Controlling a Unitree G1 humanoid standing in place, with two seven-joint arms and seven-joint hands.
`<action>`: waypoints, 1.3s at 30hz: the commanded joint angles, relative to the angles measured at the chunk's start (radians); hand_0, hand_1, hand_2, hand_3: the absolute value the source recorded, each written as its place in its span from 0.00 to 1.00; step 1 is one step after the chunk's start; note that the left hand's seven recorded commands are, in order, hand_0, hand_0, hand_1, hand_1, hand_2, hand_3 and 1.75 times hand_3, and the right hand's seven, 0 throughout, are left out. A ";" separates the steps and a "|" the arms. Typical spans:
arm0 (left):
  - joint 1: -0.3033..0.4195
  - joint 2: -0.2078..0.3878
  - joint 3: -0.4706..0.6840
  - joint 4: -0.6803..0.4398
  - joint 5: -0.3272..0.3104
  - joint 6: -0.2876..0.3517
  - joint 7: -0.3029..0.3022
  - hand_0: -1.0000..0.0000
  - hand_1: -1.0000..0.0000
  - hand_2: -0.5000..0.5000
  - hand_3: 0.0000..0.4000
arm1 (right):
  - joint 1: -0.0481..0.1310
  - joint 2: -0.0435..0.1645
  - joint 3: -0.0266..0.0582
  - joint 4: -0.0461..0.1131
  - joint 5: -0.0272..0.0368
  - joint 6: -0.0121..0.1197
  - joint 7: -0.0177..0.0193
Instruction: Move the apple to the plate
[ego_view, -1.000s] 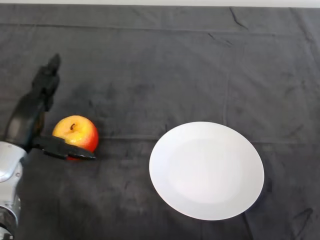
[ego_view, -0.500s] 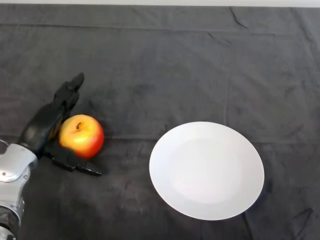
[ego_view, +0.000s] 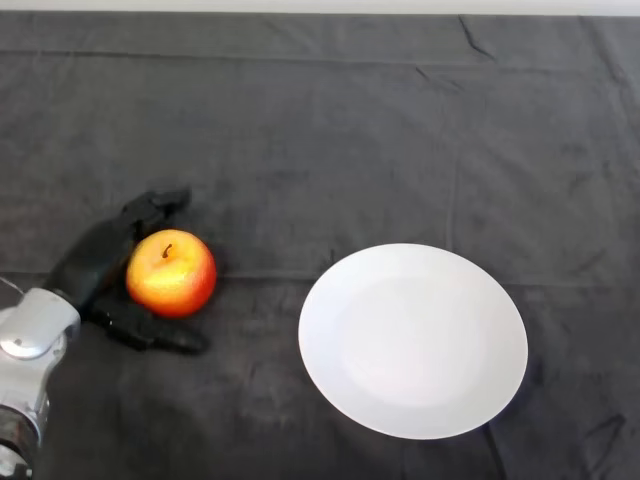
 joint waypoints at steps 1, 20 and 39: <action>-0.021 0.040 -0.035 0.051 0.038 0.051 0.006 0.08 0.15 0.47 0.92 | 0.020 -0.007 -0.0085 0.002 0.0074 0.002 0.0022; -0.079 0.040 -0.055 -0.047 0.057 0.128 0.015 0.00 0.00 0.50 1.00 | 0.020 -0.007 -0.0087 0.001 0.0075 0.003 0.0025; 0.064 -0.056 -0.113 -0.567 0.083 0.181 0.139 0.00 0.00 0.50 1.00 | 0.028 -0.008 -0.0104 -0.014 0.0093 0.008 0.0038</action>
